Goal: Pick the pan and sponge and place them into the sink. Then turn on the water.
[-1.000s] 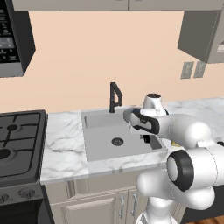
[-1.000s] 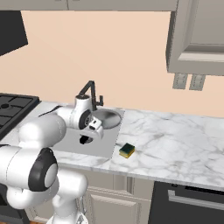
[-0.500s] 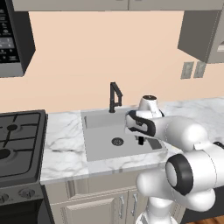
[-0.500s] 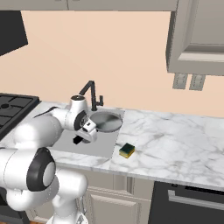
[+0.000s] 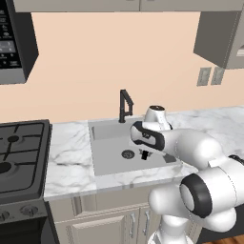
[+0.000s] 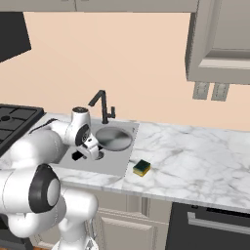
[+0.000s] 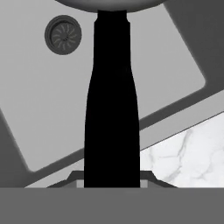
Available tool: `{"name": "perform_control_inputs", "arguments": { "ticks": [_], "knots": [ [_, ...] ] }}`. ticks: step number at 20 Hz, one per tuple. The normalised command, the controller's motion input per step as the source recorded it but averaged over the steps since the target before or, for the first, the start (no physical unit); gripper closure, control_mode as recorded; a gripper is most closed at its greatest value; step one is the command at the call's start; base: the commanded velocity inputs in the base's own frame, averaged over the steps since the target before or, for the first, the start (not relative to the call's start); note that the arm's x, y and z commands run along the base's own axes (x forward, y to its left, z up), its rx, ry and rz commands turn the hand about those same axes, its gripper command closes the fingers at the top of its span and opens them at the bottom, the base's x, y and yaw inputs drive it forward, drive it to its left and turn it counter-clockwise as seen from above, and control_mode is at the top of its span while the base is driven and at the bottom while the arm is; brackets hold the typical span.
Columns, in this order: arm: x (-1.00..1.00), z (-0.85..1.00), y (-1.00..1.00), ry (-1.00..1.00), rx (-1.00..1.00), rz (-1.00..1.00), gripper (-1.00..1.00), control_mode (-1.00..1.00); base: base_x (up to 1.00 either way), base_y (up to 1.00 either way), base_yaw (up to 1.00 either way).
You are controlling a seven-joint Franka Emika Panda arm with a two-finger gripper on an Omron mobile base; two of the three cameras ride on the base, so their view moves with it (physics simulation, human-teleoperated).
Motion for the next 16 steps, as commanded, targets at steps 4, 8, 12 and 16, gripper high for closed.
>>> {"name": "perform_control_inputs", "arguments": {
  "ticks": [4, 8, 12, 16],
  "knots": [
    [-0.05, -0.02, 0.46, -0.01, 0.07, -0.04, 1.0, -1.0, 0.0, 0.0, 0.0],
    [-0.03, -0.08, 0.45, -0.02, 0.07, -0.05, 1.0, -1.0, 0.0, 0.0, 0.0],
    [0.02, -0.23, 0.42, 0.0, 0.04, -0.07, 1.0, -1.0, 0.0, 0.0, 0.0],
    [0.2, -0.27, 0.33, 0.0, 0.0, -0.09, 1.0, -1.0, 0.0, 0.0, 0.0]
  ]
}}
